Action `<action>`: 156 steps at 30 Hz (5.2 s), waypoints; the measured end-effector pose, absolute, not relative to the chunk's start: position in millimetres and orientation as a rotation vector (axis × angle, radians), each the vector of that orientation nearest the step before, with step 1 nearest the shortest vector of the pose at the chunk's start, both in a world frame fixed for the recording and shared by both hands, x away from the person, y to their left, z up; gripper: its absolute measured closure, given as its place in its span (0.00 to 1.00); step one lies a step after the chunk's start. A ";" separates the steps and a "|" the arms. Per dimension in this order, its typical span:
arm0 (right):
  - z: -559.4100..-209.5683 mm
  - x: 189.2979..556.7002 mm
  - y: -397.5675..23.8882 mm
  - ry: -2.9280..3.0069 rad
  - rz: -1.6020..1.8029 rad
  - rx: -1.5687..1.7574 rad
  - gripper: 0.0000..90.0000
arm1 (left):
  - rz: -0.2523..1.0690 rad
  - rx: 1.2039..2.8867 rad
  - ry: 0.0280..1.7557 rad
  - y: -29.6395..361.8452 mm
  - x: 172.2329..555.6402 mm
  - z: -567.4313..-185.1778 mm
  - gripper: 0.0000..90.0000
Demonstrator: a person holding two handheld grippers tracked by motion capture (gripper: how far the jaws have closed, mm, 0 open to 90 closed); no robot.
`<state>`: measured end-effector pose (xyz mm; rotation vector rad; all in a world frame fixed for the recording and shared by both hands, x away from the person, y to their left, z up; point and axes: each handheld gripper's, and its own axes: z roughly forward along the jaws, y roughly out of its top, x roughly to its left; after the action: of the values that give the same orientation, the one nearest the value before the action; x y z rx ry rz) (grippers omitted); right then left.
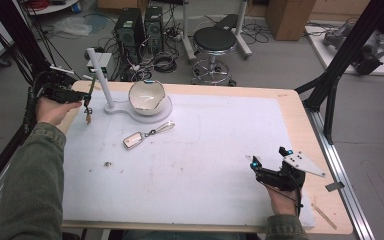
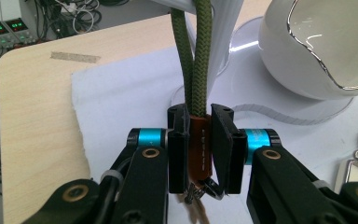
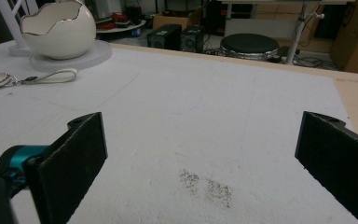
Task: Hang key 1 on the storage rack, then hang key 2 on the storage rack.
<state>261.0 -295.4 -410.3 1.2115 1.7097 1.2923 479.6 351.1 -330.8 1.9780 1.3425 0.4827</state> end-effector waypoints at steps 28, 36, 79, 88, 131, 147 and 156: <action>-408.3 259.3 -295.4 1.682 1.297 1.217 0.01 | 0.499 1.968 1.351 341.2 459.5 -318.4 0.02; -408.1 259.4 -295.0 1.680 1.307 1.216 0.01 | 0.508 1.960 1.311 337.7 445.7 -313.3 0.02; -407.7 260.2 -294.7 1.676 1.332 1.206 0.01 | 0.401 2.073 1.055 229.8 434.7 -331.8 0.02; -408.1 258.7 -295.5 1.680 1.327 1.209 0.01 | 0.364 2.103 1.036 215.1 439.2 -343.3 0.02; -407.9 257.9 -299.1 1.678 1.338 1.220 0.01 | 0.242 2.274 0.894 139.0 453.5 -382.2 0.02; -408.3 258.9 -298.9 1.686 1.334 1.215 0.01 | 0.220 2.332 0.866 122.6 461.6 -400.1 0.04; -408.3 258.4 -299.4 1.687 1.335 1.215 0.01 | 0.207 2.349 0.880 115.3 469.4 -407.6 0.08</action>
<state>258.4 -299.4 -408.3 1.2153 1.6871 1.3354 469.4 115.3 -407.6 2.3494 0.8804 0.2072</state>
